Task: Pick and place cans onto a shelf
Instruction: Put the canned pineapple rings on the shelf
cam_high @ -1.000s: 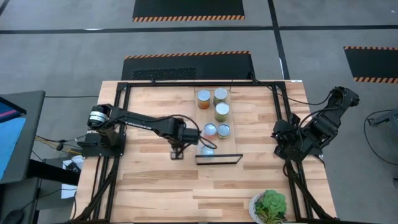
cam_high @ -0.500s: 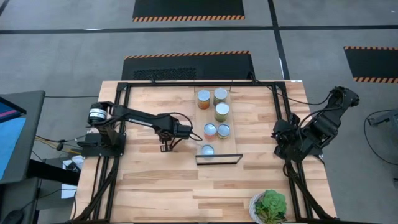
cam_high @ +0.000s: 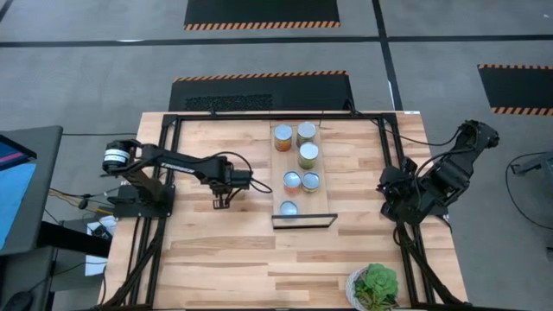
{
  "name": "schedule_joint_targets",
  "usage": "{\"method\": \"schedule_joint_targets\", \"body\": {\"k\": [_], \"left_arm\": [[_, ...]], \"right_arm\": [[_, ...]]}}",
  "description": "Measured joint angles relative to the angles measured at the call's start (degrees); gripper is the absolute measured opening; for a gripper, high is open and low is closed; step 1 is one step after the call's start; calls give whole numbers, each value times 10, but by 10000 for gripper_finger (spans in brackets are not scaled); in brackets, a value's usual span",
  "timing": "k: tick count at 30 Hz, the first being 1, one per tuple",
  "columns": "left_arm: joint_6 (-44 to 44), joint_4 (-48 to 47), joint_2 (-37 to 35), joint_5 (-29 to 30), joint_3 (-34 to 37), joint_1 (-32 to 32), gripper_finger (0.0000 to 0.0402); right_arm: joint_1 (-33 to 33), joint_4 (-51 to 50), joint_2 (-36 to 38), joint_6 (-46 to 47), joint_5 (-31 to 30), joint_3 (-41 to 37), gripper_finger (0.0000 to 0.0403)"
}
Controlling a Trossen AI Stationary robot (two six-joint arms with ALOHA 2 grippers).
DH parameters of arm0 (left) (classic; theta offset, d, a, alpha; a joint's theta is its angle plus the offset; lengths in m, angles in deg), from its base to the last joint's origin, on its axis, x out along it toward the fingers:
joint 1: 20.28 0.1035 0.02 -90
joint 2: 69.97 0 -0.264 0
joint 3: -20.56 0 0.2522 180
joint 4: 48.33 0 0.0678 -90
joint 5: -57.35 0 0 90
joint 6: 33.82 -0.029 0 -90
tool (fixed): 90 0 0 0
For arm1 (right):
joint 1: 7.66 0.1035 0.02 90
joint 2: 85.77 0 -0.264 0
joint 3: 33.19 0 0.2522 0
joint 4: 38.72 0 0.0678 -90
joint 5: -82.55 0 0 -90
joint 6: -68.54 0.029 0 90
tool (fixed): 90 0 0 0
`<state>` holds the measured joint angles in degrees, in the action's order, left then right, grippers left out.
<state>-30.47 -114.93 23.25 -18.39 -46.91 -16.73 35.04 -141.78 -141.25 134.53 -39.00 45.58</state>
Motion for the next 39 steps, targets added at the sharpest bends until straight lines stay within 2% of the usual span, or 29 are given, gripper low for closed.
{"method": "schedule_joint_targets", "body": {"k": [6,10,16,39], "left_arm": [[16,14,0,14,9,12,34],[-12,15,0,5,-3,9,34],[-48,14,0,30,-6,16,34],[-60,22,-37,21,-7,36,42]], "right_arm": [[0,0,0,0,0,0,66],[0,0,0,0,0,0,66],[0,0,0,0,0,0,66],[0,-3,0,0,2,0,66]]}}
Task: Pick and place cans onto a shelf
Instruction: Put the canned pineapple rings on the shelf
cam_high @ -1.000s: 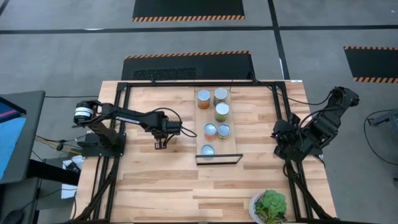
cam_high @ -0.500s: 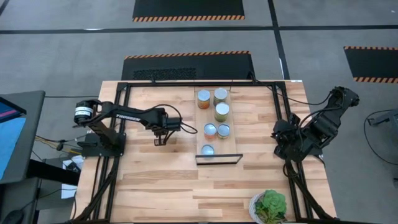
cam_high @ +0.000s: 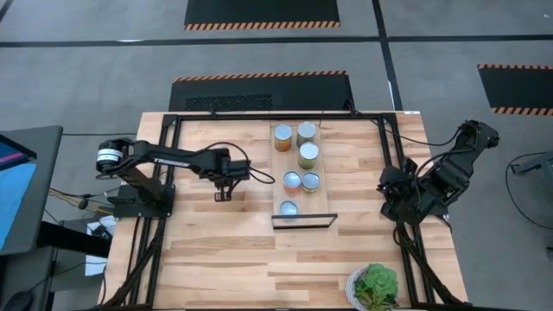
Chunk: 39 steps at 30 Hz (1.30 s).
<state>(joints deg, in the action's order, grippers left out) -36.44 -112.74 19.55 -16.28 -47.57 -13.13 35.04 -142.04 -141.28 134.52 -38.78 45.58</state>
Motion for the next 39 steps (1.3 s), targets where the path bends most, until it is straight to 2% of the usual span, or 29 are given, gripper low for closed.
{"method": "schedule_joint_targets", "body": {"k": [8,13,33,39], "left_arm": [[-8,10,6,-9,0,31,42],[-8,17,6,-60,3,49,42],[-36,28,6,-65,15,67,42],[-23,40,5,-80,44,80,68]], "right_arm": [[0,0,0,0,0,0,66],[0,0,0,0,0,0,66],[0,0,0,0,0,0,66],[0,0,0,-3,1,0,66]]}}
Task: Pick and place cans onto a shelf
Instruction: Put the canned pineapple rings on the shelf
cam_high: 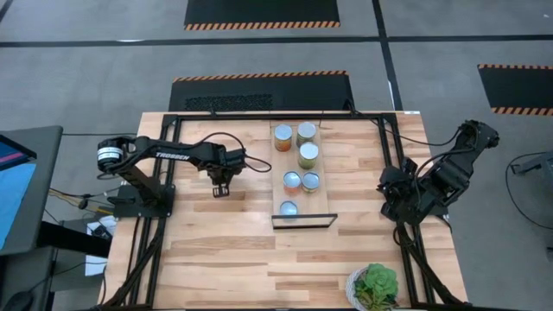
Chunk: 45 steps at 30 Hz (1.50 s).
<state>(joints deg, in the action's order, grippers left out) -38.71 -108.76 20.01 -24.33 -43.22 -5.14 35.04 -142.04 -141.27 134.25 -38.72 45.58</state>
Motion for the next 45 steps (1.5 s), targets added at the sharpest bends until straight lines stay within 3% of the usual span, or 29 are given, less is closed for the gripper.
{"method": "schedule_joint_targets", "body": {"k": [7,13,19,32,36,45], "left_arm": [[0,7,0,-7,3,-1,97],[28,27,0,-14,2,-13,15],[59,30,0,-20,2,-42,3],[167,108,1,-151,3,-159,0],[197,121,2,-136,4,-208,0],[205,133,2,-22,-32,-255,0]], "right_arm": [[0,0,0,-2,0,0,66],[0,3,0,-1,0,0,66],[0,6,0,-1,0,0,66],[0,11,0,-1,0,0,66],[0,13,0,-2,0,0,66],[0,20,0,-2,0,0,66]]}}
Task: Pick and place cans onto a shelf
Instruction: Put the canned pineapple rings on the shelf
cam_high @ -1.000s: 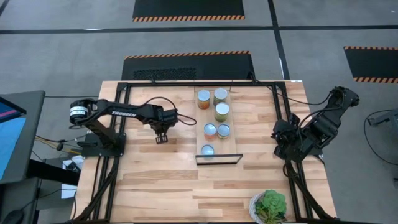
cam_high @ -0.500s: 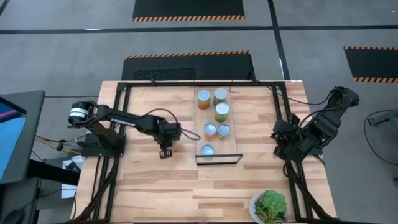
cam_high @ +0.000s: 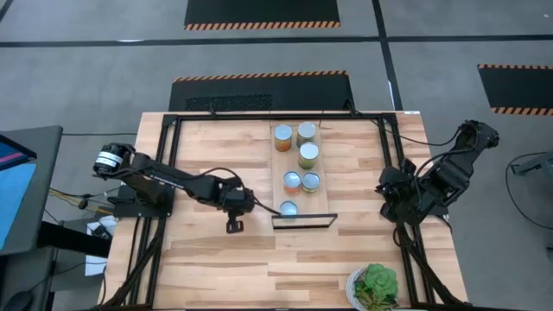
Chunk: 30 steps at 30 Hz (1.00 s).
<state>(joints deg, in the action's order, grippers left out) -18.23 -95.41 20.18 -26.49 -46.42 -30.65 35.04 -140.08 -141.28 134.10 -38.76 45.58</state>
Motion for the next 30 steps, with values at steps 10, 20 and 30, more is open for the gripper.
{"method": "schedule_joint_targets", "body": {"k": [10,20,30], "left_arm": [[-85,-83,-1,84,-129,18,0],[-169,-96,28,98,-301,71,0],[-212,-100,195,11,-480,100,0]], "right_arm": [[0,0,0,0,0,0,66],[0,0,0,-1,0,0,66],[0,-1,0,-21,0,0,66]]}}
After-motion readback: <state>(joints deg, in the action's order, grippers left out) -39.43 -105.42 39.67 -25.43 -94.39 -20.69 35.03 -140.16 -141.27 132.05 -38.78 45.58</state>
